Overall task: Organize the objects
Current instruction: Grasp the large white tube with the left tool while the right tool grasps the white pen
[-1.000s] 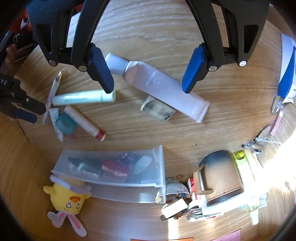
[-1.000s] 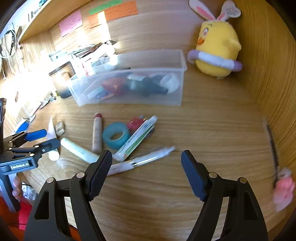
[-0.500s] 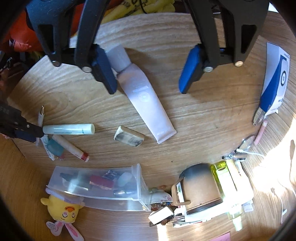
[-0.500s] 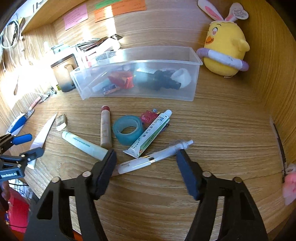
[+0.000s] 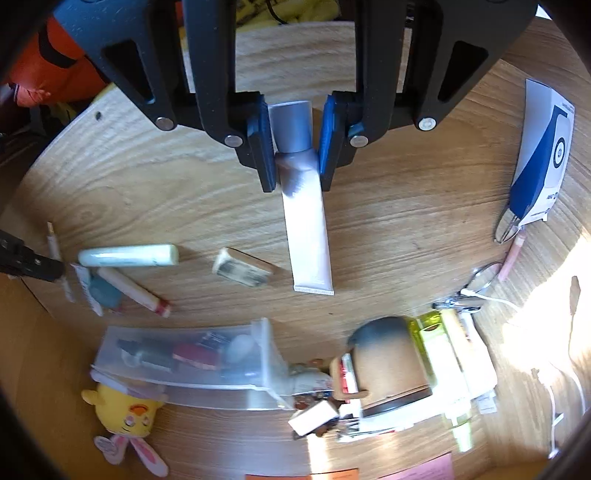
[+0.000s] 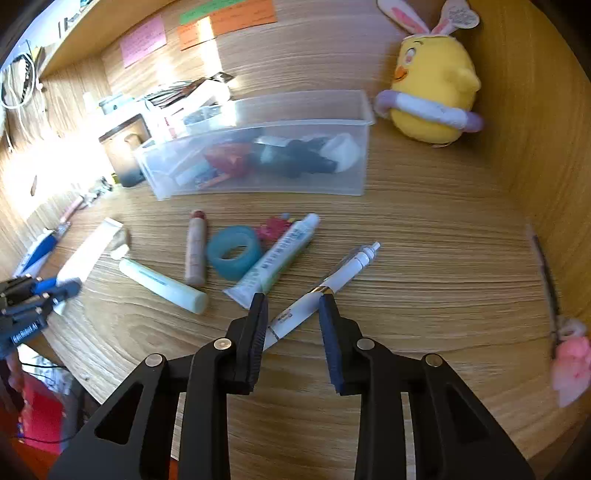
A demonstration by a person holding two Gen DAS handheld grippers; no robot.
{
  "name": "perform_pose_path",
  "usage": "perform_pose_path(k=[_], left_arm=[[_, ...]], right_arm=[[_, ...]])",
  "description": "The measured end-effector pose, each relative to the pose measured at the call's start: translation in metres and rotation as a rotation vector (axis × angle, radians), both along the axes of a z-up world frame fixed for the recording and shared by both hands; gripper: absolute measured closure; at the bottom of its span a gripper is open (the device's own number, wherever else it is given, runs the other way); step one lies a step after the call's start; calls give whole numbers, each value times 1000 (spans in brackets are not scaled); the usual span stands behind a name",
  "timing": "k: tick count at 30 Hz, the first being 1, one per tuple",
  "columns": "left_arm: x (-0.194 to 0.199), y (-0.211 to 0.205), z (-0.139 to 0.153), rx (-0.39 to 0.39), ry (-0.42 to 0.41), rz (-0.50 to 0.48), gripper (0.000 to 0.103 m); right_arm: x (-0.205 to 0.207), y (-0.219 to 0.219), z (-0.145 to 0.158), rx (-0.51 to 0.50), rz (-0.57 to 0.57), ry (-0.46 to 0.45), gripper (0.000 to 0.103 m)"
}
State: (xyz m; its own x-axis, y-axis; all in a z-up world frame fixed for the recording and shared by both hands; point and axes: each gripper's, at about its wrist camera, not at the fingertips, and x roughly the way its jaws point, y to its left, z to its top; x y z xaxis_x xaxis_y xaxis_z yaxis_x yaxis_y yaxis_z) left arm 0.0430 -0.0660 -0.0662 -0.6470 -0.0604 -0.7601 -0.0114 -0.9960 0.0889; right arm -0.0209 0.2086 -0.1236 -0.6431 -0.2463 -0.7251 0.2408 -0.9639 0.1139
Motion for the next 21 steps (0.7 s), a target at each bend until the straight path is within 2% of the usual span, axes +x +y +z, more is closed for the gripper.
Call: perform_pose_path(k=[7, 9, 11, 16, 17, 21], left_arm=[[-8, -17, 0, 30, 25, 57, 82], [-9, -19, 3, 35, 36, 58, 83], [-10, -18, 6, 39, 47, 56, 83], [-13, -19, 17, 47, 84, 57, 84], [-13, -20, 19, 52, 90, 57, 84], [-13, -21, 27, 62, 117, 54, 84]], right_arm=[[-3, 18, 2, 20, -59, -24, 78], [-7, 22, 1, 1, -75, -51, 72], [-10, 24, 0, -20, -92, -53, 58], [-15, 16, -2, 18, -99, -20, 56], [-15, 13, -2, 36, -98, -8, 57], [-13, 5, -4, 111, -86, 28, 80]])
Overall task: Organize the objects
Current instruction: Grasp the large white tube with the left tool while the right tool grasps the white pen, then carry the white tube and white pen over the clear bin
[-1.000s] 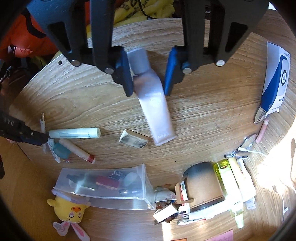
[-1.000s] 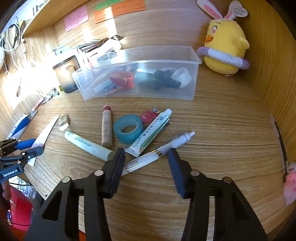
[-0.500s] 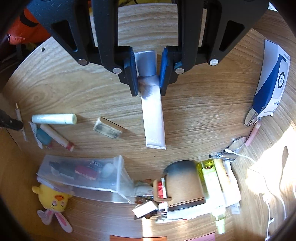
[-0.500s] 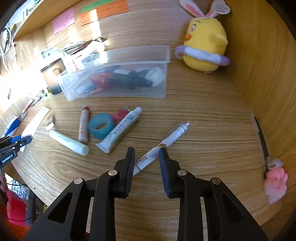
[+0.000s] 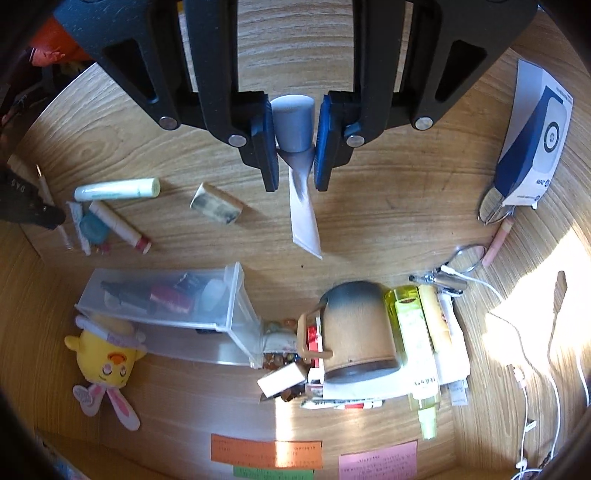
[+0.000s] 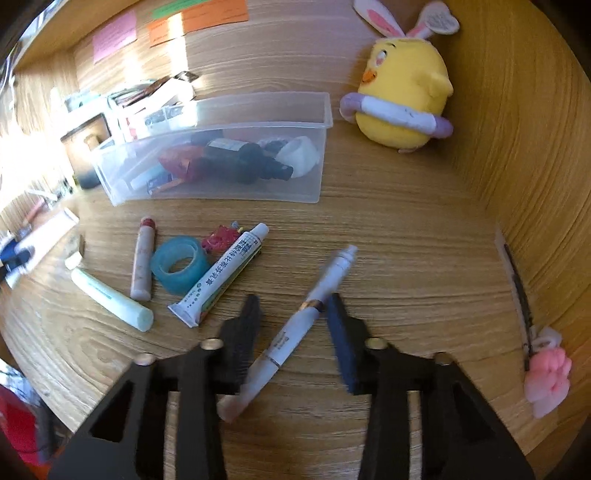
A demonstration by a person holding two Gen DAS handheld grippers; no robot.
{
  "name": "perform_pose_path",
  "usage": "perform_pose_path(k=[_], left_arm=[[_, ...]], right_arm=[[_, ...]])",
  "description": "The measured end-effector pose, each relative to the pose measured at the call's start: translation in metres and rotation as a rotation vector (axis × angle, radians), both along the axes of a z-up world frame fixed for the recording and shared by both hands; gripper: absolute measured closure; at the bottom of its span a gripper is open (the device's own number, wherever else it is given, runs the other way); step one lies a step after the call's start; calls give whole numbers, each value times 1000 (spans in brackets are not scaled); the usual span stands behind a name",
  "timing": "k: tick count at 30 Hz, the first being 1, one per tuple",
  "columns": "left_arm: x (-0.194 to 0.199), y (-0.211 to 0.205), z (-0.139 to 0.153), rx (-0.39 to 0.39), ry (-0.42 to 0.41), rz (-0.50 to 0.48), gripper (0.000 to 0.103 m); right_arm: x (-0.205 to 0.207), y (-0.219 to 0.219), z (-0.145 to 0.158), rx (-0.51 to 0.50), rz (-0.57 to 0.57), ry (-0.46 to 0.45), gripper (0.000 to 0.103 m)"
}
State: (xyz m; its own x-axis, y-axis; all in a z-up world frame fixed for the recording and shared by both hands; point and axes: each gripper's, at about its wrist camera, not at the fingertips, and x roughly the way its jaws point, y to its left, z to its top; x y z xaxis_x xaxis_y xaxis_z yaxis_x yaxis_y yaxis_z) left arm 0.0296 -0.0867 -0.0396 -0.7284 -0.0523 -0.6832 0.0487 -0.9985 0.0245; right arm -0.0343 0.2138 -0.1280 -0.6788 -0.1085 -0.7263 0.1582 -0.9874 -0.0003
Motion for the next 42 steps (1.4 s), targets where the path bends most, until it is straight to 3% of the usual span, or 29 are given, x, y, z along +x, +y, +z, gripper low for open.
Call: perform_pose_path(k=[2, 3, 14, 18, 28, 42], left_arm=[[-1, 0, 1, 2, 4, -4, 84], [-1, 0, 1, 1, 3, -3, 84], [-4, -19, -23, 48, -101, 8, 84], [1, -20, -28, 22, -129, 7, 81], [-1, -13, -23, -30, -82, 11, 82], [-8, 6, 37, 12, 88, -34, 82]], right_arm=[[2, -1, 0, 3, 24, 5, 92], [3, -1, 0, 6, 30, 5, 93], [7, 4, 0, -33, 28, -4, 93], [6, 2, 0, -44, 30, -2, 93], [7, -2, 4, -71, 35, 28, 93], [0, -3, 55, -111, 60, 179, 93]])
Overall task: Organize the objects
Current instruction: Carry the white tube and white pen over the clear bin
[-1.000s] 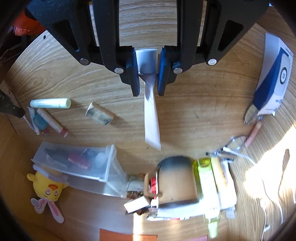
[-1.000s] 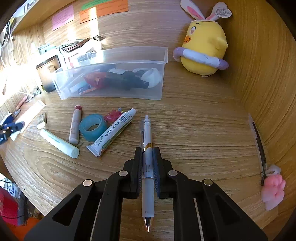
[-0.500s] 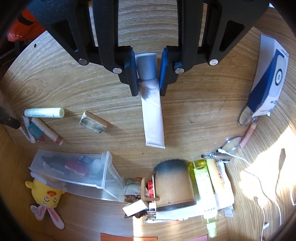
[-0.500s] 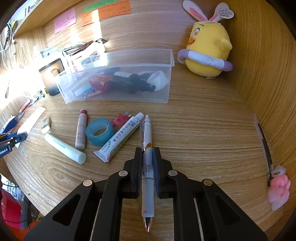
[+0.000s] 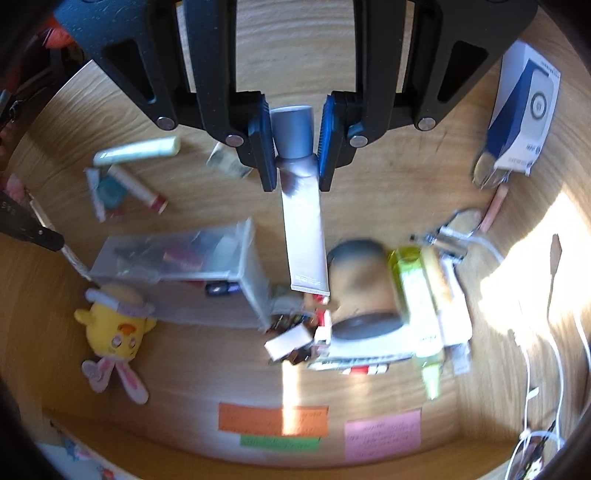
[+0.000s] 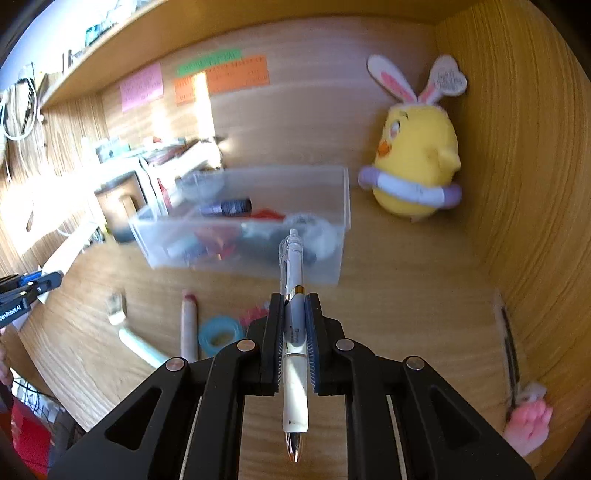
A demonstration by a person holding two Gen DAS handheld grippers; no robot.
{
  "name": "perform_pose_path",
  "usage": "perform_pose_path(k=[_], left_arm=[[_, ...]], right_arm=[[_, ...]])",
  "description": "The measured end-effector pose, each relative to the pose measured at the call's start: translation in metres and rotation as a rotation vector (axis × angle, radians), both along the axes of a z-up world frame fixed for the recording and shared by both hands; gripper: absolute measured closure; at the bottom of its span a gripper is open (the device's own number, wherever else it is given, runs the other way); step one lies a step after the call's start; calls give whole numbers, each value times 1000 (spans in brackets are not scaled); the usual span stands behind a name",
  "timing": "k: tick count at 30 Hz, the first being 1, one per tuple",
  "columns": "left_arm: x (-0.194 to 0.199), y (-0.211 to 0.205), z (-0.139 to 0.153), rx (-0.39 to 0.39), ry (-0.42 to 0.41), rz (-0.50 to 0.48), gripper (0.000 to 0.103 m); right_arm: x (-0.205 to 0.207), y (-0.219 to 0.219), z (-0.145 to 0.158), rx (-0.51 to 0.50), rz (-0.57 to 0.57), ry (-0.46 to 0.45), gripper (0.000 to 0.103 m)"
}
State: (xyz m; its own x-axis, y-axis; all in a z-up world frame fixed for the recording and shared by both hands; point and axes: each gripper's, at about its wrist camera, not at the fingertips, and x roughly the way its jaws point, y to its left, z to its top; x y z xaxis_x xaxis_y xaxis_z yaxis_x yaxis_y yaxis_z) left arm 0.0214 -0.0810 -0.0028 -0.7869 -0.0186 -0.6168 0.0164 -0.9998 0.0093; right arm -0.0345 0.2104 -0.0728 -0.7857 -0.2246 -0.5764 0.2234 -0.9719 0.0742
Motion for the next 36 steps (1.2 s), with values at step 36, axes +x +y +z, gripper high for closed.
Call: perform_pose_path(k=[36], left_arm=[[-153, 65, 26, 123, -47, -164, 82]], right_arm=[[-140, -54, 42, 36, 213, -2, 93]])
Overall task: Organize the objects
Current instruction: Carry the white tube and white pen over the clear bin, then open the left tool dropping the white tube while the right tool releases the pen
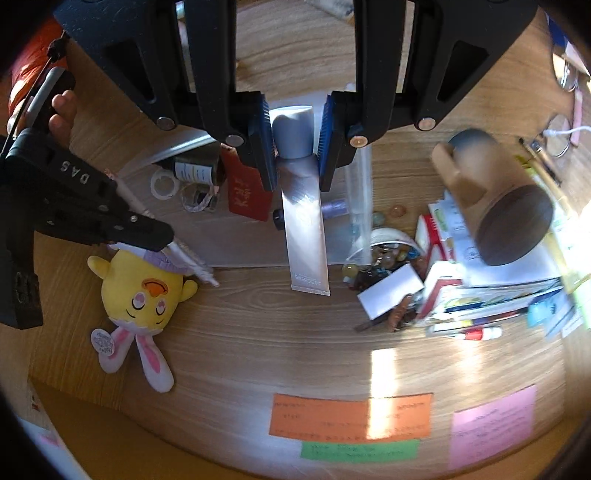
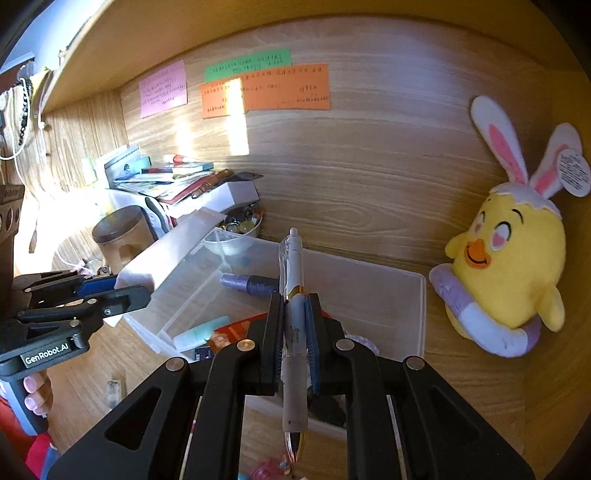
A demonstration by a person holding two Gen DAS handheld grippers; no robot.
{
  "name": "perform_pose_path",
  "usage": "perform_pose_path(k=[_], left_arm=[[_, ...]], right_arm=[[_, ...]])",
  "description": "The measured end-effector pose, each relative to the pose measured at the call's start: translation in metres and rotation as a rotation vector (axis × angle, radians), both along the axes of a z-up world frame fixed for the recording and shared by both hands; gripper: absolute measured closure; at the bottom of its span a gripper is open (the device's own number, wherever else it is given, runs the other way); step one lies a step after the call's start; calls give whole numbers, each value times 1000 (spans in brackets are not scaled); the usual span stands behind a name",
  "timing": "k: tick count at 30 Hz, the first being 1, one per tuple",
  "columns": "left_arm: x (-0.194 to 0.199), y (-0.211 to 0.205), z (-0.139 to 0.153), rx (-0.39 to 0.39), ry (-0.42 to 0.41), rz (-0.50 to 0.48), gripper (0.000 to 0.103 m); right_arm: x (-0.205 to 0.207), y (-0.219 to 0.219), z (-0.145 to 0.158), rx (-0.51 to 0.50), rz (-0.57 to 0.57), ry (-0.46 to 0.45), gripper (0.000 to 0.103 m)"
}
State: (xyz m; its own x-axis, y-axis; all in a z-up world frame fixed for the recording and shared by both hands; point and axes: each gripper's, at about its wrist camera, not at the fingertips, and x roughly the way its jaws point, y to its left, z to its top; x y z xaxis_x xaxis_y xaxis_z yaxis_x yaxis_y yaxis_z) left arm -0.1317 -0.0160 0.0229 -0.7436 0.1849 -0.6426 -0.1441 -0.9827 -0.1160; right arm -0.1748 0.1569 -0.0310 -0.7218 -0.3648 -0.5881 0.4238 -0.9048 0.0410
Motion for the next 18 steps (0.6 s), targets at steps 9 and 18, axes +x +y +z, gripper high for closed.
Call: perform_pose_path(k=[9, 18], left_arm=[[-27, 15, -13, 4, -61, -55, 82], [-45, 21, -31, 32, -126, -98, 82]], right_arm=[[-29, 5, -26, -3, -2, -100, 93], [-39, 5, -44, 11, 6, -155, 93]])
